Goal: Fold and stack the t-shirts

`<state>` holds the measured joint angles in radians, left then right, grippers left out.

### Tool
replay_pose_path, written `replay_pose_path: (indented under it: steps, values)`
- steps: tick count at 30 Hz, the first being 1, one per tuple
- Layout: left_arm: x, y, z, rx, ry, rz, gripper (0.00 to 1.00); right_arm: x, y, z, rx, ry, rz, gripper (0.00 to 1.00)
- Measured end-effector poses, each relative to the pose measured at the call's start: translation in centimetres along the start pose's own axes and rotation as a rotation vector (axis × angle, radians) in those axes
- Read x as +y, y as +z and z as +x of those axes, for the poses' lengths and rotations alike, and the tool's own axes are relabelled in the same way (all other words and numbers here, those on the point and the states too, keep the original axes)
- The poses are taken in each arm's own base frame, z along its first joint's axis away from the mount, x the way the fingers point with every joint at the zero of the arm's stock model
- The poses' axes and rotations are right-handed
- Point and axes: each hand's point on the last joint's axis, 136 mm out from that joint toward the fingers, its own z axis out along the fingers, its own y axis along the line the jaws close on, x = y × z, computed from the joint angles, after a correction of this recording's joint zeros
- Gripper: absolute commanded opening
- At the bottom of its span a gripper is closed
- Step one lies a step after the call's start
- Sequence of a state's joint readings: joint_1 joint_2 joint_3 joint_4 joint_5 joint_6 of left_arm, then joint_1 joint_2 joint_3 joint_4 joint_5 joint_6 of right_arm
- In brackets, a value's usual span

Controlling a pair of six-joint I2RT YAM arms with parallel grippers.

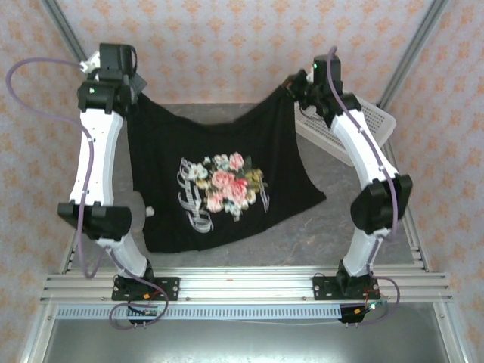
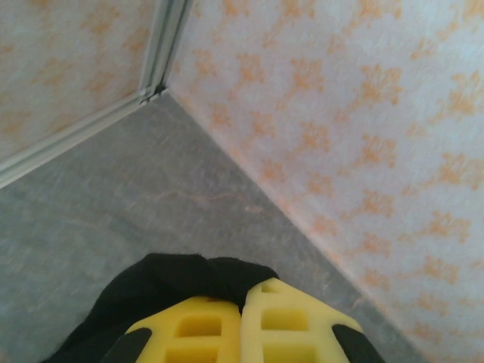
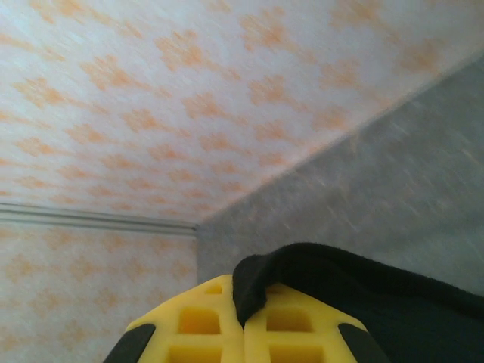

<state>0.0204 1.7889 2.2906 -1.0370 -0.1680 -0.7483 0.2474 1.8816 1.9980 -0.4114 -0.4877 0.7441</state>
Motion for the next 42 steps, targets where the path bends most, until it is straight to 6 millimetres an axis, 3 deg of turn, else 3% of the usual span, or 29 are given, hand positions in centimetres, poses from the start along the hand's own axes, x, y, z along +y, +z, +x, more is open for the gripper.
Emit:
replay_pose_path:
  steps: [2,4,8,10,12,14,16,18,20,21,23,26,29,32,35,39,42]
  values:
    - [-1.7,-0.9,-3.5,-0.064,-0.032,0.075,0.00,3.1,0.0,-3.2,-0.062,-0.023,-0.070,0.00]
    - [-3.2,-4.0,-7.3,-0.157,-0.065,0.177,0.00,6.5,-1.6,-6.6,-0.143,-0.048,-0.151,0.00]
    - [-4.1,-14.0,-12.8,-0.351,-0.117,0.375,0.00,12.0,-8.1,-12.8,-0.334,-0.071,-0.306,0.00]
    - [-3.6,-19.1,-14.0,-0.415,-0.139,0.455,0.00,12.9,-10.8,-14.8,-0.397,-0.064,-0.345,0.00]
    - [-2.4,-23.2,-14.3,-0.453,-0.152,0.503,0.00,12.8,-12.1,-15.9,-0.427,-0.056,-0.351,0.00]
    - [-1.4,-24.7,-13.8,-0.455,-0.146,0.504,0.00,12.0,-11.5,-15.7,-0.405,-0.046,-0.330,0.00]
    - [0.1,-24.3,-12.2,-0.422,-0.133,0.469,0.00,10.4,-9.5,-14.5,-0.339,-0.025,-0.281,0.00]
    - [1.9,-21.9,-9.4,-0.350,-0.109,0.400,0.00,7.7,-6.7,-12.4,-0.249,-0.007,-0.199,0.00]
    - [4.7,-17.2,-4.6,-0.221,-0.071,0.282,0.00,3.3,-3.0,-9.1,-0.130,0.013,-0.069,0.00]
    - [6.0,-15.6,-2.6,-0.175,-0.060,0.240,0.00,0.8,-1.5,-7.2,-0.075,0.023,-0.003,0.00]
    - [9.9,-10.4,4.1,-0.004,-0.023,0.106,0.00,-6.4,1.1,-1.2,0.073,0.062,0.172,0.00]
    - [15.9,-5.8,14.2,0.249,0.005,-0.054,0.00,-16.9,1.0,8.3,0.253,0.131,0.416,0.00]
    - [21.0,-4.8,23.7,0.475,0.011,-0.149,0.00,-25.2,-2.3,15.8,0.385,0.185,0.622,0.00]
    - [24.7,-5.5,31.1,0.647,0.022,-0.214,0.00,-28.9,-5.8,18.6,0.419,0.187,0.739,0.00]
    - [26.9,-6.6,35.3,0.740,0.024,-0.262,0.00,-29.3,-8.6,18.4,0.377,0.151,0.793,0.00]
    - [28.0,-7.4,37.2,0.774,-0.017,-0.288,0.00,-29.4,-13.0,18.0,0.294,0.103,0.850,0.00]
    - [28.2,-7.5,37.4,0.774,-0.049,-0.301,0.00,-30.5,-16.5,19.3,0.274,0.103,0.894,0.00]
